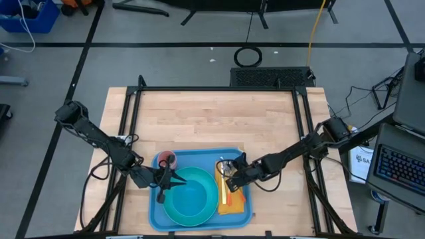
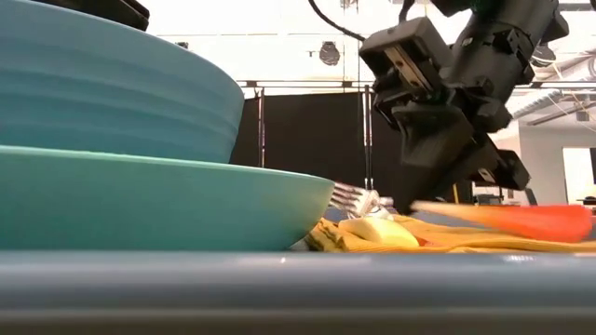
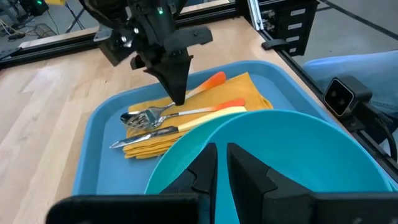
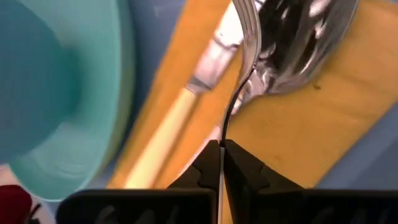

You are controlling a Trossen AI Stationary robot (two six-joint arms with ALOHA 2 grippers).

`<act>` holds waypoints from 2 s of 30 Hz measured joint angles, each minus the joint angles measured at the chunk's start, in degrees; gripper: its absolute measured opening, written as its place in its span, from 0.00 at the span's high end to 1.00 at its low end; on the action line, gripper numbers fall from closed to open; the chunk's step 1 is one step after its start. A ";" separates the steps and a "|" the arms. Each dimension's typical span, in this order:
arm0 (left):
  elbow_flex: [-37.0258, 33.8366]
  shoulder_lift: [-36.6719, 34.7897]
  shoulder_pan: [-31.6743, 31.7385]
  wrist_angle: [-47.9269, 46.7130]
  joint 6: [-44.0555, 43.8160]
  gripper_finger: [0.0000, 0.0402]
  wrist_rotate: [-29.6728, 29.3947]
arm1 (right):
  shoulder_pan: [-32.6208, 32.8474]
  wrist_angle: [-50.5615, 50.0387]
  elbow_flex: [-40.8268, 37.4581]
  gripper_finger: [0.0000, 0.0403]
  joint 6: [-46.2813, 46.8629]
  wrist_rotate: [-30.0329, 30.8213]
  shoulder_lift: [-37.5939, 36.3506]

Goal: Set up tray
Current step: Put the fork to the right of the spoon on the napkin

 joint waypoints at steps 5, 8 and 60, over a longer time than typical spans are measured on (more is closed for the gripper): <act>0.00 0.01 0.00 0.01 0.04 0.90 0.00 | 0.75 0.35 0.00 1.00 0.54 3.30 -2.04; 0.00 0.02 -0.02 0.00 0.02 0.90 0.00 | 1.93 0.35 -0.02 1.00 3.14 6.18 -2.36; 0.00 0.02 -0.07 0.46 0.28 0.90 -0.02 | 11.61 22.35 -14.86 0.96 27.14 24.07 -2.42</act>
